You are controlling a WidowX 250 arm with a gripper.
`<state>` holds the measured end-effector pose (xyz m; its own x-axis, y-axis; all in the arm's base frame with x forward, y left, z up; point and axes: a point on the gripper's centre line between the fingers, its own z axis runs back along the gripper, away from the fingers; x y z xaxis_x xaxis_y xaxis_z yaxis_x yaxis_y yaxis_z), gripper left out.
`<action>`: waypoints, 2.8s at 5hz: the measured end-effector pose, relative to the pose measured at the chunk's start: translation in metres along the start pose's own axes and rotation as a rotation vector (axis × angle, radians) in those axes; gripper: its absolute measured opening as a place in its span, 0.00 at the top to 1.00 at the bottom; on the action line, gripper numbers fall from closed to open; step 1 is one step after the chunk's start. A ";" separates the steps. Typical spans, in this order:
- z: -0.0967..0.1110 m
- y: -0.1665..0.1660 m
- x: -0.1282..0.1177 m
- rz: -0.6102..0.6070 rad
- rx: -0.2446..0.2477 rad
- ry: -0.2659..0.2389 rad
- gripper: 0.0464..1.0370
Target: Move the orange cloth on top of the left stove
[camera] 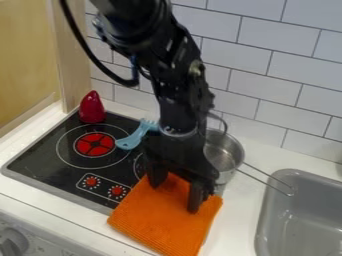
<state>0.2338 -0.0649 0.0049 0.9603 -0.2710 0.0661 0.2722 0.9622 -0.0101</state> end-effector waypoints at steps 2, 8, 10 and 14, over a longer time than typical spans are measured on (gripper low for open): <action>-0.008 0.012 0.007 0.015 0.028 0.014 0.04; 0.001 0.108 -0.016 0.253 -0.012 0.036 0.04; 0.010 0.143 -0.026 0.315 -0.029 0.023 0.04; 0.012 0.179 -0.036 0.377 -0.007 0.033 0.04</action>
<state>0.2474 0.1177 0.0125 0.9946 0.1013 0.0241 -0.1005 0.9943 -0.0346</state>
